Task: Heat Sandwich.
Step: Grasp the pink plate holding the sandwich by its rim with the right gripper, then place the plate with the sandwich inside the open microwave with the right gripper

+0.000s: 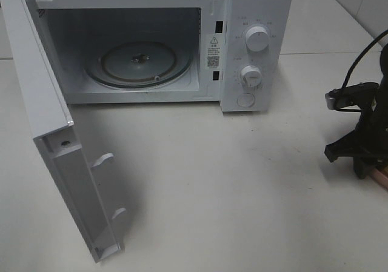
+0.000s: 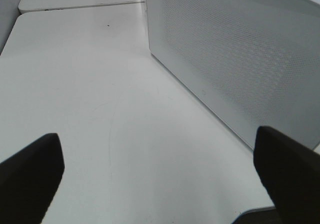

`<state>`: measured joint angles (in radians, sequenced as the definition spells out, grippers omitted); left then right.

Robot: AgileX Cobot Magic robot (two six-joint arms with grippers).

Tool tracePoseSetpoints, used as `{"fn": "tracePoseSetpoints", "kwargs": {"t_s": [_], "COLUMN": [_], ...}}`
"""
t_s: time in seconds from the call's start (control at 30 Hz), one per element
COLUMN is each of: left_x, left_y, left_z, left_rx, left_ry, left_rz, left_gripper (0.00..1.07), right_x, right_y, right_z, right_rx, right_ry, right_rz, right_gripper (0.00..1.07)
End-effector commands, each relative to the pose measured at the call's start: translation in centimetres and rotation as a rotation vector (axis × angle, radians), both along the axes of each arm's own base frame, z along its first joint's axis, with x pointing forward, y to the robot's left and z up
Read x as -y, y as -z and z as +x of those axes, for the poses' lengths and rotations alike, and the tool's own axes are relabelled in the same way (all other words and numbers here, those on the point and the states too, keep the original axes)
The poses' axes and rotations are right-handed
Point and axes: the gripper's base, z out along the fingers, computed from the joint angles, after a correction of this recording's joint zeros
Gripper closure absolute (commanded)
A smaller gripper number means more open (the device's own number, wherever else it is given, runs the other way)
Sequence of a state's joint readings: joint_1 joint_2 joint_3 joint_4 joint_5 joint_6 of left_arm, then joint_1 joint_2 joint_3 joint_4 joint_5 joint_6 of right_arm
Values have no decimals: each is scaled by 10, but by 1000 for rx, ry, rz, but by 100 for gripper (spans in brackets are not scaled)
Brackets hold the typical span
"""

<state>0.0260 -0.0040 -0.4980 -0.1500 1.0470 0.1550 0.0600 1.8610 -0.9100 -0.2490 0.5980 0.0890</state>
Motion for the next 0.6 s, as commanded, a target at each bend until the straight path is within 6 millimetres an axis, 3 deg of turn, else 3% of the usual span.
{"fn": "tracePoseSetpoints", "kwargs": {"t_s": [0.03,0.6], "left_x": [0,0], "left_y": [0,0], "left_z": [-4,-4], "left_rx": [31,31], "left_ry": [4,4], "left_rz": [-4,-4], "left_gripper": [9,9], "right_x": [2,4], "right_y": [-1,-2], "right_z": [0,-2], "right_rx": [1,-19], "right_ry": [20,39], "right_rz": [-14,-41], "right_gripper": [107,107]}}
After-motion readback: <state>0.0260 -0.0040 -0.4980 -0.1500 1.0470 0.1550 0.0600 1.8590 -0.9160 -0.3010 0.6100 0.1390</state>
